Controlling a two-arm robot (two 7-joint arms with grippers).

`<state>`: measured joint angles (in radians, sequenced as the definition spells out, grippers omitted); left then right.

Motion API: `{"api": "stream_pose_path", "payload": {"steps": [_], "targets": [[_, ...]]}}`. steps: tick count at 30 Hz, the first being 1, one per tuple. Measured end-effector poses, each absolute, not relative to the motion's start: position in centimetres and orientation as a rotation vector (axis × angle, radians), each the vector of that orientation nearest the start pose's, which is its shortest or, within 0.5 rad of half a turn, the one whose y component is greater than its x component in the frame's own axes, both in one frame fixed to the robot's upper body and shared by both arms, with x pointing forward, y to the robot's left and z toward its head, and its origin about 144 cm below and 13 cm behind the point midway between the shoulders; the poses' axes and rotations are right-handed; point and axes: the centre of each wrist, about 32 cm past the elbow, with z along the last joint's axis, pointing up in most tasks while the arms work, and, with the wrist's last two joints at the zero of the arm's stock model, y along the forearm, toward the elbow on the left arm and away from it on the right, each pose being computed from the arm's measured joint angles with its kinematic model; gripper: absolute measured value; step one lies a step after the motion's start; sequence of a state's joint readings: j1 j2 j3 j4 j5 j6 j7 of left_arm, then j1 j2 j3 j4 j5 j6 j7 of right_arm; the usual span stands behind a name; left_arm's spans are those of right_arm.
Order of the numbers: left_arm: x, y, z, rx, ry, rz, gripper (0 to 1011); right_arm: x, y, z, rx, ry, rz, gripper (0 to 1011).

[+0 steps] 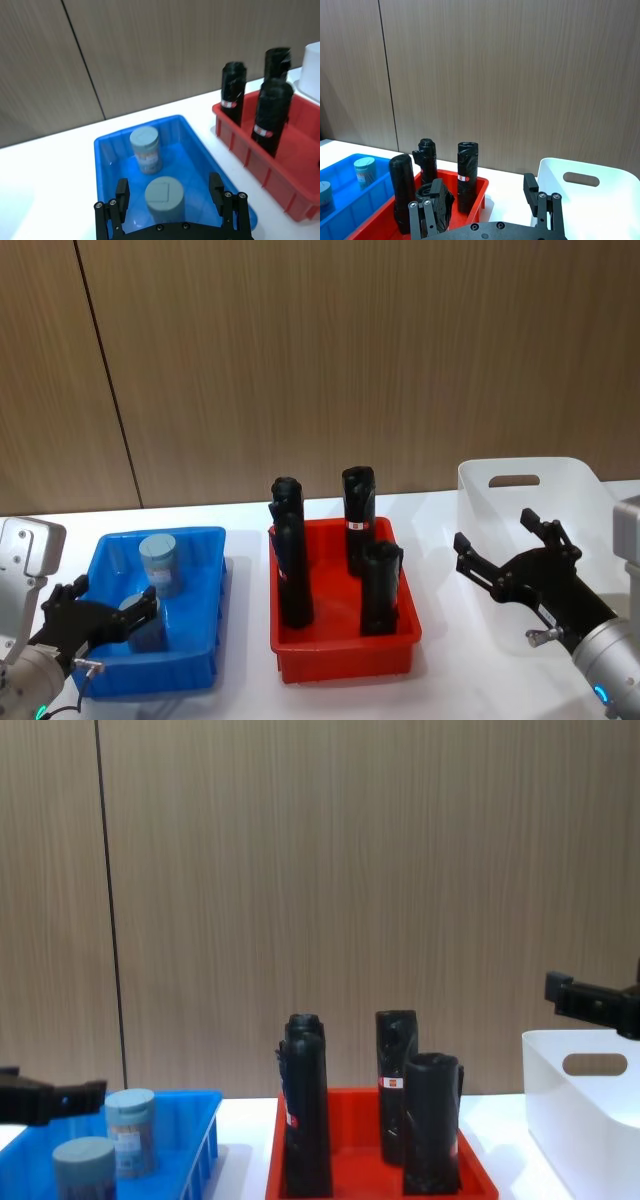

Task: Pick the cotton swabs from the blue box and place them into the white box.

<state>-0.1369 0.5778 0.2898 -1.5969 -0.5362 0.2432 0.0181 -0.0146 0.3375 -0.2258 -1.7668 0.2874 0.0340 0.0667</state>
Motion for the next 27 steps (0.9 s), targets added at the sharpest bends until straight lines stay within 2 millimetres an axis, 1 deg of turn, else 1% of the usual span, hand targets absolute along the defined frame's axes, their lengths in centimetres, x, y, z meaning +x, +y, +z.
{"api": "stream_pose_path", "payload": {"steps": [12, 27], "targets": [[49.7, 32.0, 118.5, 0.325, 0.217, 1.367, 1004, 44.3, -23.7, 118.9, 0.026, -0.075, -1.23, 1002], [51.4, 32.3, 117.7, 0.336, 0.301, 1.332, 1004, 44.3, -23.7, 118.9, 0.026, -0.075, -1.23, 1002]]}}
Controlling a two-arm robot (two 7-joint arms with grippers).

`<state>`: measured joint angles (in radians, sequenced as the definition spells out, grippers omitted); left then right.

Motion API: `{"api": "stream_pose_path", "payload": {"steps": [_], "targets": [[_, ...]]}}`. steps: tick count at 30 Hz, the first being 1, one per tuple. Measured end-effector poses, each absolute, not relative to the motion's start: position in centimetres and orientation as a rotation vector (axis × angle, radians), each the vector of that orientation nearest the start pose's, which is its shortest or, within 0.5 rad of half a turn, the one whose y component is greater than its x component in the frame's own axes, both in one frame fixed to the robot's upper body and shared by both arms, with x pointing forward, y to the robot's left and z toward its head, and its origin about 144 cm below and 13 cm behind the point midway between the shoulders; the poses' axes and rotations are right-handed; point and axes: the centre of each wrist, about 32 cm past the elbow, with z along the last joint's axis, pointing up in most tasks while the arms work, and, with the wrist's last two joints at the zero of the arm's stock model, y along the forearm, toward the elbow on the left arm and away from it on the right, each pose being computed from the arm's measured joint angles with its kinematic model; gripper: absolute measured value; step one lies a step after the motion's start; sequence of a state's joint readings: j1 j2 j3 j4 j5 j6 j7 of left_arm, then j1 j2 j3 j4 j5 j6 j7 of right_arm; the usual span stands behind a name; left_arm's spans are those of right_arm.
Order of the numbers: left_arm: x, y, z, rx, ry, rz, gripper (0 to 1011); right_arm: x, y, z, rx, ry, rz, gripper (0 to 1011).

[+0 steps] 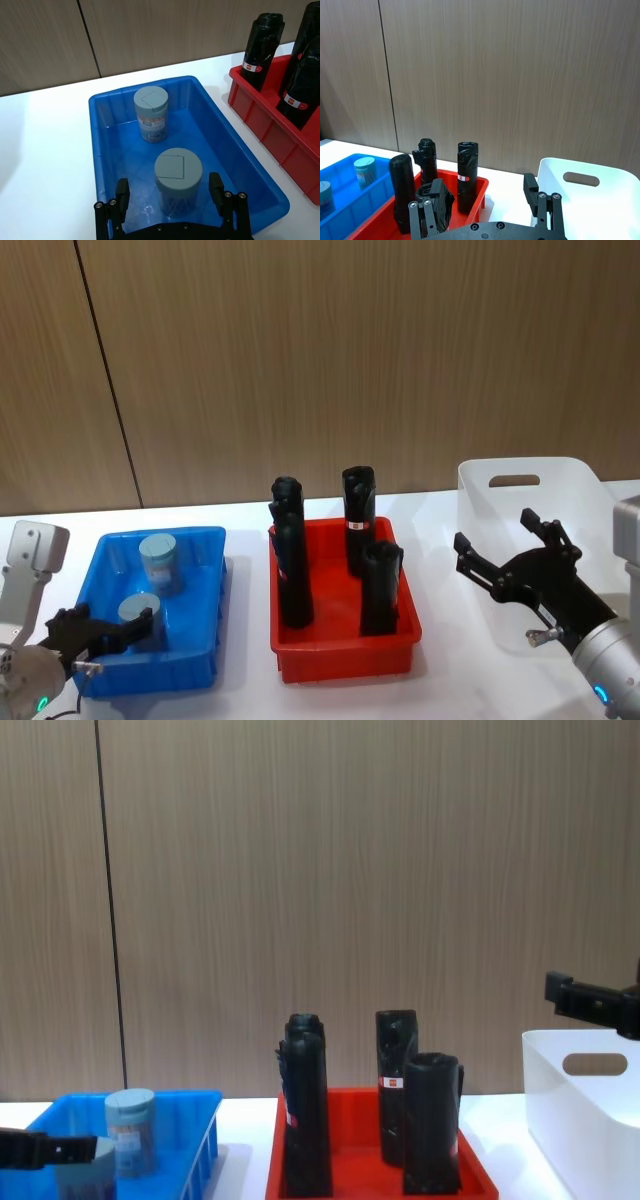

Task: Pick the cotton swabs from the blue box and place them into the white box.

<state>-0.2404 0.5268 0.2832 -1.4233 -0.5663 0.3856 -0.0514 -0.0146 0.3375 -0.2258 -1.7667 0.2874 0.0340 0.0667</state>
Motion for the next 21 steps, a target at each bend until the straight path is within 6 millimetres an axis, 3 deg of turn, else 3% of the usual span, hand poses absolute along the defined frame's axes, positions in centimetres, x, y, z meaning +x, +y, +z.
{"api": "stream_pose_path", "payload": {"steps": [21], "targets": [[53.2, 31.9, 116.9, 0.352, 0.357, 1.288, 1004, 44.3, -23.7, 118.9, 0.026, -0.075, -1.23, 1002]]}}
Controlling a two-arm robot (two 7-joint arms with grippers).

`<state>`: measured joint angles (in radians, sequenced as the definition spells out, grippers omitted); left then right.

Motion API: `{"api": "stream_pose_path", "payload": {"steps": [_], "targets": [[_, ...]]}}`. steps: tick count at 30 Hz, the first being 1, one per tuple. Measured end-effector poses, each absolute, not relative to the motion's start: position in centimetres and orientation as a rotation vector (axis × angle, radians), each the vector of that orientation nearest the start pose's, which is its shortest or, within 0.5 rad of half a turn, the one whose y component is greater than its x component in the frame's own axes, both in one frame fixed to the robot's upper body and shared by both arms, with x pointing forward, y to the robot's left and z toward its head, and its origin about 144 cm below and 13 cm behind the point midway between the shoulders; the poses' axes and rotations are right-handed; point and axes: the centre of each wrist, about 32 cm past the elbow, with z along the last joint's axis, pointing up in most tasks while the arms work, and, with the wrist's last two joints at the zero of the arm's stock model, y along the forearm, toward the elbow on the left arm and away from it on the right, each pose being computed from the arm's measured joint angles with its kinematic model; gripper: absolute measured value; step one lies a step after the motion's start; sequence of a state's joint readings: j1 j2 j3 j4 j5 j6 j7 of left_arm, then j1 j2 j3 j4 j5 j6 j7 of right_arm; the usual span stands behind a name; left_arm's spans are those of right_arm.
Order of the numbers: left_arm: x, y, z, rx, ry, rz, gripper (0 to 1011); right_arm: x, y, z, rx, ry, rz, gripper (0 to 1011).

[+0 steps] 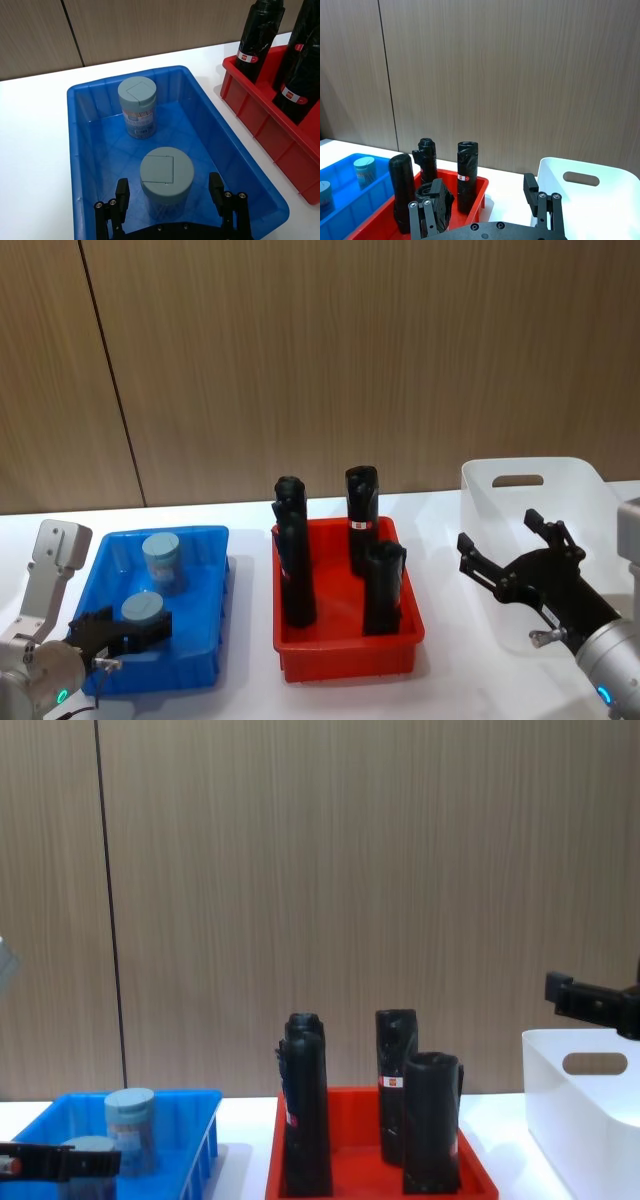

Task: Pick the cotton swabs from the blue box and place them into the white box.

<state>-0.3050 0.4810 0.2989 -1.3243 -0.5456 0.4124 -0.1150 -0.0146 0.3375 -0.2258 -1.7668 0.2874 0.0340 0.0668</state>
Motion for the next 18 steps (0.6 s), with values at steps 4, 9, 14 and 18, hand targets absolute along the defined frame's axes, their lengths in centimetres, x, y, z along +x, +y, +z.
{"api": "stream_pose_path", "payload": {"steps": [4, 9, 14, 18], "targets": [[53.32, 31.94, 116.75, 0.356, 0.361, 1.288, 1004, 44.33, -23.71, 118.87, 0.026, -0.075, -1.23, 1002], [53.41, 31.99, 116.62, 0.359, 0.365, 1.288, 1004, 44.33, -23.71, 118.87, 0.026, -0.075, -1.23, 1002], [53.45, 32.09, 116.47, 0.362, 0.369, 1.291, 1004, 44.33, -23.71, 118.87, 0.026, -0.075, -1.23, 1002], [53.46, 32.17, 116.38, 0.362, 0.369, 1.291, 943, 44.33, -23.71, 118.87, 0.026, -0.075, -1.229, 1002]]}}
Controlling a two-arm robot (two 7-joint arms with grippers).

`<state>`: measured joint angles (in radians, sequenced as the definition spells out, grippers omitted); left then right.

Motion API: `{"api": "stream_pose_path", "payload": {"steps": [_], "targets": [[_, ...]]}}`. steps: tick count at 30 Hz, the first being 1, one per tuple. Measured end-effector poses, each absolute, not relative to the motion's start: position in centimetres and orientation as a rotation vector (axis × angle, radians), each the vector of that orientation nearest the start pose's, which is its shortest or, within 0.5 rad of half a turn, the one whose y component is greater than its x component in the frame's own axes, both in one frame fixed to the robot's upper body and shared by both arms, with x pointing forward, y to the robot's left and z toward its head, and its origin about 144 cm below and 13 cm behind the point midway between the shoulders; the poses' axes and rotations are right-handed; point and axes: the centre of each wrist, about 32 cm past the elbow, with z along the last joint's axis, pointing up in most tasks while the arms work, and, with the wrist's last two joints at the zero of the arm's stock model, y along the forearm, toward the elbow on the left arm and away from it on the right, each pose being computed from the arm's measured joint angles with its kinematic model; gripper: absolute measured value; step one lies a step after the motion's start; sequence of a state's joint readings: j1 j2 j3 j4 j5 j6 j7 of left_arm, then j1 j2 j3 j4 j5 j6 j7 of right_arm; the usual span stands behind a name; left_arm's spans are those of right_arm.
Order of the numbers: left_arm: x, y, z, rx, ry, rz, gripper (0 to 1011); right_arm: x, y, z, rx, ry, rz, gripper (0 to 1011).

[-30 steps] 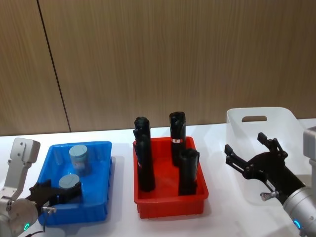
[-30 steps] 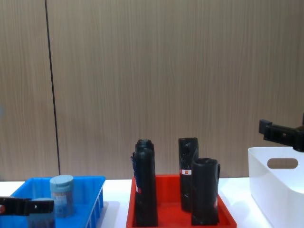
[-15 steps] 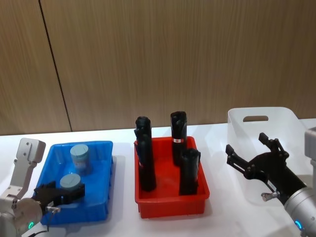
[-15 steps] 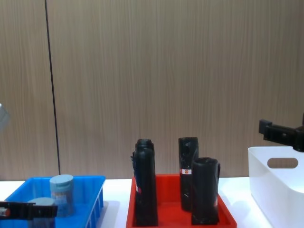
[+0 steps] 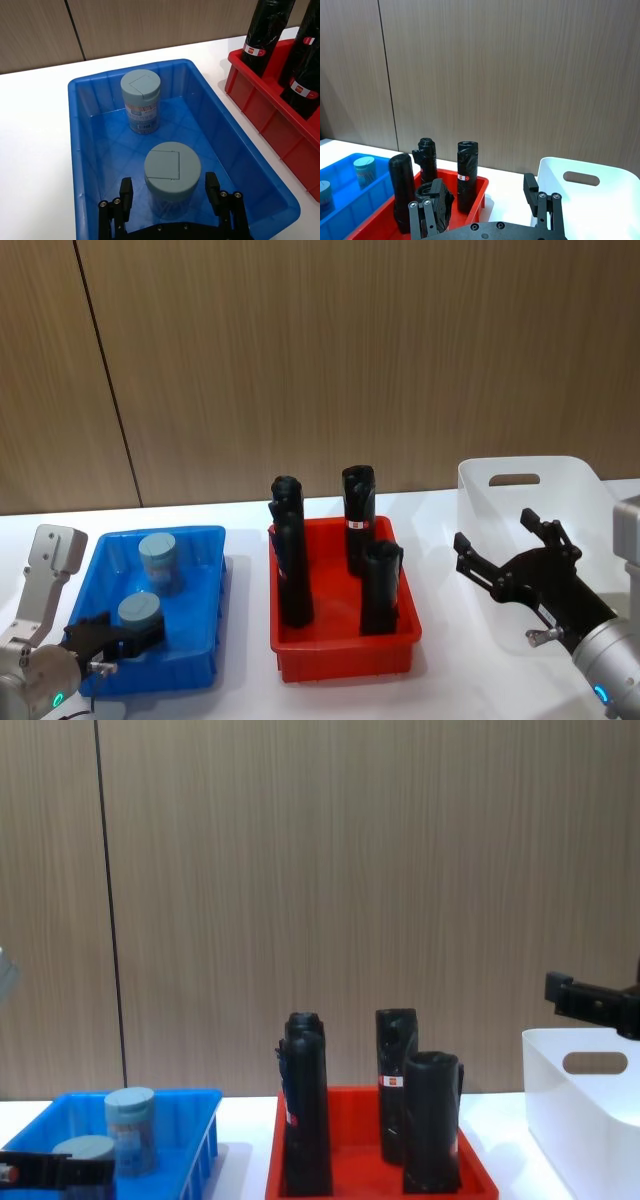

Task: Pick the cotton swabs from the blue box and place them into the white box.

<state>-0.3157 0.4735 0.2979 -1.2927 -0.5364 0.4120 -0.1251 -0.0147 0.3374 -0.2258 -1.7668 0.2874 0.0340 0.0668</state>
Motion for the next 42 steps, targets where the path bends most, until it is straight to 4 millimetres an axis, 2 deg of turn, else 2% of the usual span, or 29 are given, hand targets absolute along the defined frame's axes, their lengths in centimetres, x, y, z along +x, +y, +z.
{"api": "stream_pose_path", "payload": {"steps": [4, 5, 12, 27, 42], "targets": [[53.5, 32.3, 116.3, 0.358, 0.364, 1.292, 834, 44.3, -23.7, 118.9, 0.026, -0.075, -1.23, 1002], [53.5, 32.3, 116.2, 0.355, 0.36, 1.293, 834, 44.3, -23.7, 118.9, 0.026, -0.075, -1.23, 1002], [53.4, 32.4, 116.0, 0.347, 0.343, 1.295, 617, 44.3, -23.7, 118.9, 0.026, -0.075, -1.23, 1002], [53.0, 32.4, 116.3, 0.333, 0.274, 1.299, 604, 44.3, -23.7, 118.9, 0.026, -0.075, -1.23, 1002], [52.0, 32.5, 118.9, 0.289, 0.094, 1.24, 604, 44.3, -23.7, 118.9, 0.026, -0.075, -1.23, 1001]]}}
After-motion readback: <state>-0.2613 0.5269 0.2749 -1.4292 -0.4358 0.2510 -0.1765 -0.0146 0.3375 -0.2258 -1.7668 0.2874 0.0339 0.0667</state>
